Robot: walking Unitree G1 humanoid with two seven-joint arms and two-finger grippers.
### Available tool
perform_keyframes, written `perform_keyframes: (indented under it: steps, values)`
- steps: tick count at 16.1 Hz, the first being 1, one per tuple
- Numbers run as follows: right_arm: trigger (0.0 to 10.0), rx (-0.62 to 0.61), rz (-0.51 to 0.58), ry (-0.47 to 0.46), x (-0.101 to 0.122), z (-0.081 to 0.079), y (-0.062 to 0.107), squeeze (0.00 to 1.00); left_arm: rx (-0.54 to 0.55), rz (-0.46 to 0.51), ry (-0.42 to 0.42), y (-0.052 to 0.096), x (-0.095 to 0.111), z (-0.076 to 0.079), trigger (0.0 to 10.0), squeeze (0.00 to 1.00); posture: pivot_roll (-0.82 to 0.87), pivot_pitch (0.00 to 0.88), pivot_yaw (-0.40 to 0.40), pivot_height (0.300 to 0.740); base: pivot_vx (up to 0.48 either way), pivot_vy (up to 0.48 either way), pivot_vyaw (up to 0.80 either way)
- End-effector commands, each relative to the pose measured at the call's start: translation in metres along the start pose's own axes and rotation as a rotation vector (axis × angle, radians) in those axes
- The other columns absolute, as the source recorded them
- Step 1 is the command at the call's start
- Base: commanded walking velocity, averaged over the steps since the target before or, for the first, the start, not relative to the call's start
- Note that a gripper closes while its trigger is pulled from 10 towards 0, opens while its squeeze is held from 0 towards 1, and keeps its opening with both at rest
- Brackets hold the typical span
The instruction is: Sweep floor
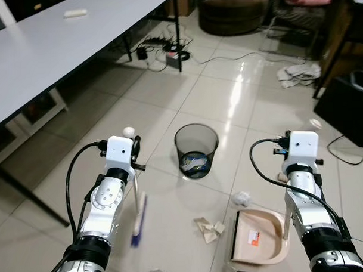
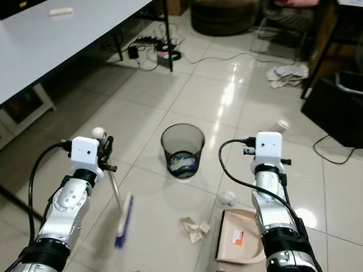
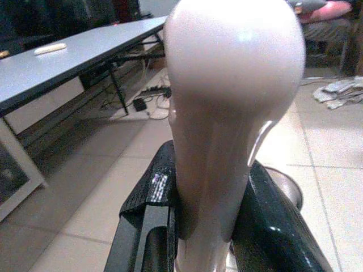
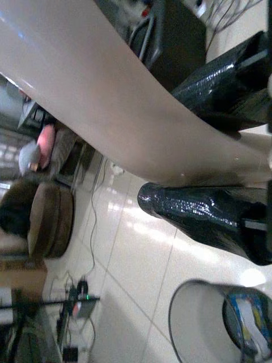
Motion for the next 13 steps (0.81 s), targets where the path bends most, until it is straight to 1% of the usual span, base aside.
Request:
perform_keyframes:
  steps: [1,3,5,6,7,9,12,13]
  values:
    - [10.0,0.015,0.050,-0.008,0.010,-0.003,-0.004,0.00,0.025,0.051,-0.015,-0.002,0.009,-0.007,10.0,0.00,0.03,0.067,0.051,0.740,0.000,0.000,0.00]
    - [10.0,0.065,0.082,0.025,0.012,-0.019,-0.004,0.00,0.021,0.044,-0.040,0.002,0.004,-0.010,10.0,0.00,0.05,0.110,0.051,0.740,0.000,0.000,0.00]
    - [10.0,0.100,0.115,0.032,0.017,-0.032,-0.004,0.00,0.003,0.046,-0.048,0.004,0.004,-0.009,10.0,0.00,0.06,0.130,0.055,0.740,0.000,0.000,0.00]
    - [10.0,0.128,0.113,0.032,0.017,-0.039,-0.003,0.00,-0.008,0.042,-0.051,0.004,0.003,-0.007,10.0,0.00,0.07,0.131,0.059,0.740,0.000,0.000,0.00]
    - [10.0,0.154,0.114,0.043,0.018,-0.048,-0.002,0.00,-0.028,0.037,-0.054,0.004,0.002,-0.004,10.0,0.00,0.07,0.134,0.062,0.740,0.000,0.000,0.00]
    - [10.0,0.169,0.118,0.047,0.019,-0.058,-0.001,0.00,-0.059,0.035,-0.056,0.002,0.002,0.002,10.0,0.00,0.07,0.144,0.070,0.740,0.000,0.000,0.00]
    - [10.0,0.205,0.128,0.038,0.022,-0.076,0.004,0.00,-0.099,0.025,-0.040,-0.005,0.002,0.012,10.0,0.00,0.08,0.153,0.071,0.740,0.000,0.000,0.00]
    - [10.0,0.213,0.126,0.042,0.022,-0.078,0.005,0.00,-0.104,0.018,-0.032,-0.006,0.001,0.014,10.0,0.00,0.07,0.156,0.071,0.740,0.000,0.000,0.00]
Point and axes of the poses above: a point about 5 cm out from each wrist's last joint towards the gripper, its own y axis pointing back from the gripper into the wrist, its own x axis along the axis of the wrist's last joint, z = x × y, the point moved 2 cm from there along -y, pointing out of the wrist towards the gripper, and after that the axes turned 5 degrees about y, right-handed, at the moved point
